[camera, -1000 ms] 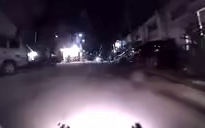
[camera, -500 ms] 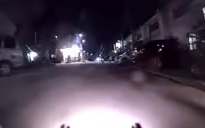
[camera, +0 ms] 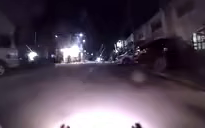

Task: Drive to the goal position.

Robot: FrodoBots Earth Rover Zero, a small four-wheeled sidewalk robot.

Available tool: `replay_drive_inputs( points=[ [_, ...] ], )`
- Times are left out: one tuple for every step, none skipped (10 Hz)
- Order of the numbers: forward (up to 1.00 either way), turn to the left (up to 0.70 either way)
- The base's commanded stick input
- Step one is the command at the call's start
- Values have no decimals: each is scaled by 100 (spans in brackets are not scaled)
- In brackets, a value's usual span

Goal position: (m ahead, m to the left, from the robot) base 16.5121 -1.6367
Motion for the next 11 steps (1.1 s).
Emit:
replay_drive_inputs(
  points=[
    [70,-24],
    [70,-4],
    [70,0],
    [70,0],
    [70,0],
    [70,0],
    [70,0],
    [70,0],
    [70,0],
    [70,0],
    [70,0]
  ],
)
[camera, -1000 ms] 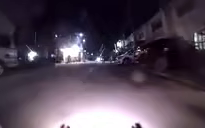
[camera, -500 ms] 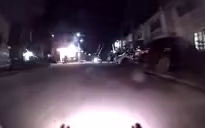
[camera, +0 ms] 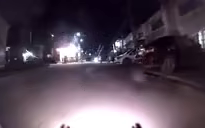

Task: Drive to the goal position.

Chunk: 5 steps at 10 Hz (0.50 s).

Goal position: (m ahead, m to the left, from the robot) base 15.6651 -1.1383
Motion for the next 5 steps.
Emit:
replay_drive_inputs(
  points=[
    [70,0],
    [70,0],
    [70,0],
    [70,0],
    [70,0]
  ],
)
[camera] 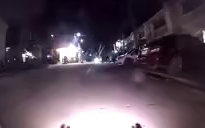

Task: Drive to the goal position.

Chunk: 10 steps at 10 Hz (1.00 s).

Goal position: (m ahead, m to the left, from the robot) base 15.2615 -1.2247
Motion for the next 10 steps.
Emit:
replay_drive_inputs(
  points=[
    [70,0],
    [70,0],
    [70,0],
    [70,0],
    [70,0],
    [70,0],
    [70,0],
    [70,0],
    [70,0],
    [70,0]
  ],
)
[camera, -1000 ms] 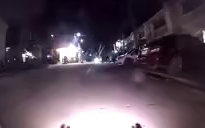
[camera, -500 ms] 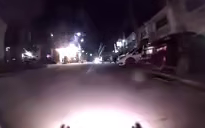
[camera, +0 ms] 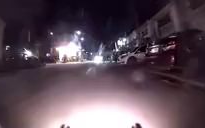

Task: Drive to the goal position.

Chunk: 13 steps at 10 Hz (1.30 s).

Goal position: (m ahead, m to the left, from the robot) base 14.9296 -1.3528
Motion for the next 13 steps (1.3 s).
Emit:
replay_drive_inputs(
  points=[
    [70,0],
    [70,0],
    [70,0],
    [70,0],
    [70,0],
    [70,0],
    [70,0],
    [70,0],
    [70,0],
    [70,0],
    [70,0],
    [70,0],
    [70,0]
  ],
)
